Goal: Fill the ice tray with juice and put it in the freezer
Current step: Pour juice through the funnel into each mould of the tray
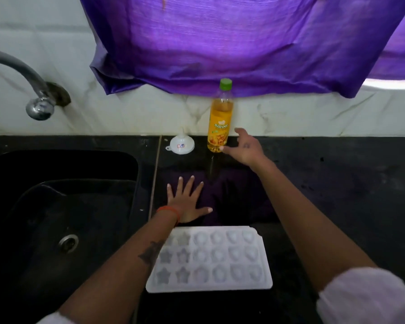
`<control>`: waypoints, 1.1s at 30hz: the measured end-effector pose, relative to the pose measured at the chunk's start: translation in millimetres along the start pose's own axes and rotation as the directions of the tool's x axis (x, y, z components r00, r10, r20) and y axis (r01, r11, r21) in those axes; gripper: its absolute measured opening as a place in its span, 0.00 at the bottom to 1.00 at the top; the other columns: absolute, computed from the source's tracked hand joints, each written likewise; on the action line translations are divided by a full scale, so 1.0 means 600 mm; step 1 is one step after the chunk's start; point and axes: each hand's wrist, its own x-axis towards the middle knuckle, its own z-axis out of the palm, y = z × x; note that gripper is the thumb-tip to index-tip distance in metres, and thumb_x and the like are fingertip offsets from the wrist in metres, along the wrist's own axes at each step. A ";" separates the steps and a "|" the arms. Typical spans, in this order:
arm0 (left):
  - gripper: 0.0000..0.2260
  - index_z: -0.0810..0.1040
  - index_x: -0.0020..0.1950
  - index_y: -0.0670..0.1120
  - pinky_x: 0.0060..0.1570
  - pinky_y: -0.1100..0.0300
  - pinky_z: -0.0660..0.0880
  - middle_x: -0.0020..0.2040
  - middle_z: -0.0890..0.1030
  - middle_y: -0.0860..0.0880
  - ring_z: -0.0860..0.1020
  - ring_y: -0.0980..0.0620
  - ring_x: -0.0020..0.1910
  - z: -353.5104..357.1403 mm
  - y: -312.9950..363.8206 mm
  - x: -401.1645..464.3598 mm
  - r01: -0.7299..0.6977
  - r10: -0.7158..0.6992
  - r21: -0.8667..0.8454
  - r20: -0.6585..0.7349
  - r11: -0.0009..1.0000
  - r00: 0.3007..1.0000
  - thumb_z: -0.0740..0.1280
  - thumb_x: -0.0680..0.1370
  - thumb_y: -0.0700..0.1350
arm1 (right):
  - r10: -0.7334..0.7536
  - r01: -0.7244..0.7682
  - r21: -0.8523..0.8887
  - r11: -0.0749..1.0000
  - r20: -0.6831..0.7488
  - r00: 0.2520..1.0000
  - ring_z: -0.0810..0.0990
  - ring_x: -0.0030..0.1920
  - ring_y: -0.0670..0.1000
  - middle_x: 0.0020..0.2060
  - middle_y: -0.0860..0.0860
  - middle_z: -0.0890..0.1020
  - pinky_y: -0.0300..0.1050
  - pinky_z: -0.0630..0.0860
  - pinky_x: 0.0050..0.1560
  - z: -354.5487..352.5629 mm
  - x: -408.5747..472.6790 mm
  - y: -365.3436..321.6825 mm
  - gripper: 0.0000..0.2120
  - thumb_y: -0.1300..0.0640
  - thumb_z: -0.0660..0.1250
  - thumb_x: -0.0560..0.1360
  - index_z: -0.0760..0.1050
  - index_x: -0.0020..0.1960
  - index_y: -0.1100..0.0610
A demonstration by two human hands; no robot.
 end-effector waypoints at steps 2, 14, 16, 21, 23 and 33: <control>0.39 0.36 0.76 0.56 0.68 0.37 0.31 0.76 0.32 0.51 0.30 0.42 0.73 0.019 -0.008 0.011 -0.006 0.006 0.020 0.014 1.000 1.000 0.53 0.75 0.69 | -0.006 0.010 0.065 0.998 -0.065 0.998 0.71 0.65 0.61 0.66 0.60 0.71 0.52 0.70 0.61 0.013 0.055 -0.019 0.40 0.49 0.73 0.69 0.56 0.73 0.57; 0.39 0.33 0.75 0.57 0.65 0.38 0.26 0.74 0.28 0.52 0.26 0.43 0.71 0.032 -0.019 0.028 -0.006 0.006 0.011 0.041 1.000 0.999 0.51 0.74 0.70 | 0.023 0.040 0.190 0.981 -0.322 0.946 0.76 0.57 0.61 0.58 0.59 0.77 0.52 0.73 0.55 0.053 0.120 -0.015 0.35 0.47 0.75 0.65 0.62 0.64 0.59; 0.38 0.33 0.75 0.57 0.65 0.39 0.27 0.75 0.28 0.52 0.26 0.43 0.71 0.028 -0.018 0.024 -0.009 0.009 -0.005 0.046 1.000 0.999 0.52 0.74 0.70 | 0.010 0.061 0.197 0.979 -0.341 0.940 0.76 0.57 0.61 0.57 0.59 0.77 0.52 0.74 0.54 0.042 0.085 -0.004 0.35 0.46 0.75 0.64 0.63 0.63 0.59; 0.38 0.35 0.76 0.57 0.67 0.38 0.28 0.76 0.30 0.52 0.28 0.43 0.72 0.021 -0.014 0.014 -0.011 0.011 -0.023 0.023 1.000 1.000 0.52 0.75 0.69 | -0.023 0.102 0.197 0.975 -0.370 0.929 0.78 0.54 0.58 0.55 0.57 0.79 0.45 0.72 0.48 0.017 -0.032 0.032 0.36 0.44 0.77 0.62 0.66 0.62 0.57; 0.38 0.37 0.76 0.57 0.68 0.39 0.29 0.76 0.31 0.52 0.29 0.43 0.73 0.020 -0.014 0.011 -0.014 0.014 -0.029 0.005 0.999 1.000 0.52 0.75 0.70 | -0.043 0.117 0.173 0.978 -0.382 0.923 0.79 0.53 0.57 0.54 0.56 0.80 0.44 0.73 0.48 0.013 -0.081 0.047 0.36 0.44 0.77 0.61 0.67 0.62 0.56; 0.33 0.57 0.76 0.53 0.72 0.39 0.54 0.77 0.58 0.48 0.55 0.44 0.76 -0.021 0.022 -0.018 -0.060 0.022 -0.272 -0.141 0.960 0.990 0.66 0.75 0.56 | 0.015 0.069 0.204 0.976 -0.385 0.923 0.81 0.51 0.53 0.51 0.50 0.81 0.49 0.77 0.50 0.033 -0.212 0.086 0.35 0.42 0.77 0.60 0.66 0.61 0.52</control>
